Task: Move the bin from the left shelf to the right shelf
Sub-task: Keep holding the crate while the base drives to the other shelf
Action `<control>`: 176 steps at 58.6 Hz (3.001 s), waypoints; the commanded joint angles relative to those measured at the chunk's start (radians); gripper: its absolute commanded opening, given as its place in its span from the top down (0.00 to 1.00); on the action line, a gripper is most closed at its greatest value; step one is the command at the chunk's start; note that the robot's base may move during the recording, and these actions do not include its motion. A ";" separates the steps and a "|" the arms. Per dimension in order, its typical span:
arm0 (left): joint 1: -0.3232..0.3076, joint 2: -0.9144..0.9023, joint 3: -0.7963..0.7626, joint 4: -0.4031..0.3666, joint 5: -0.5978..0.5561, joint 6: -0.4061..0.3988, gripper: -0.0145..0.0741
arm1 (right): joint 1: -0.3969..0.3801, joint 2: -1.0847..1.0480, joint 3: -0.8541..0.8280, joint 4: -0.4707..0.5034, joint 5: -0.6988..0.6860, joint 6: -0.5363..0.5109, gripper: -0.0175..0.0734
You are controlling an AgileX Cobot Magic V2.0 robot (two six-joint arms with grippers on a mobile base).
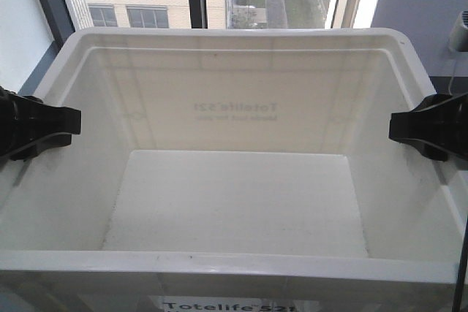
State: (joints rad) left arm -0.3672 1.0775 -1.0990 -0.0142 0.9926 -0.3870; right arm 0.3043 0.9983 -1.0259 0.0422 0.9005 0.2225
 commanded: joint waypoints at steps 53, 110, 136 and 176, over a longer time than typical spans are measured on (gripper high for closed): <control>-0.003 -0.038 -0.040 0.014 -0.102 0.041 0.84 | -0.016 -0.015 -0.034 -0.081 -0.093 -0.001 0.79; -0.003 -0.038 -0.040 0.014 -0.102 0.041 0.84 | -0.016 -0.015 -0.034 -0.081 -0.093 -0.001 0.79; -0.003 -0.038 -0.040 0.014 -0.102 0.041 0.84 | -0.016 -0.015 -0.034 -0.081 -0.093 -0.001 0.79; -0.003 -0.038 -0.040 0.014 -0.102 0.041 0.84 | -0.016 -0.015 -0.034 -0.081 -0.093 -0.001 0.79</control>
State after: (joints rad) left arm -0.3672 1.0775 -1.0990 -0.0133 0.9922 -0.3861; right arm 0.3043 0.9983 -1.0259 0.0412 0.9005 0.2226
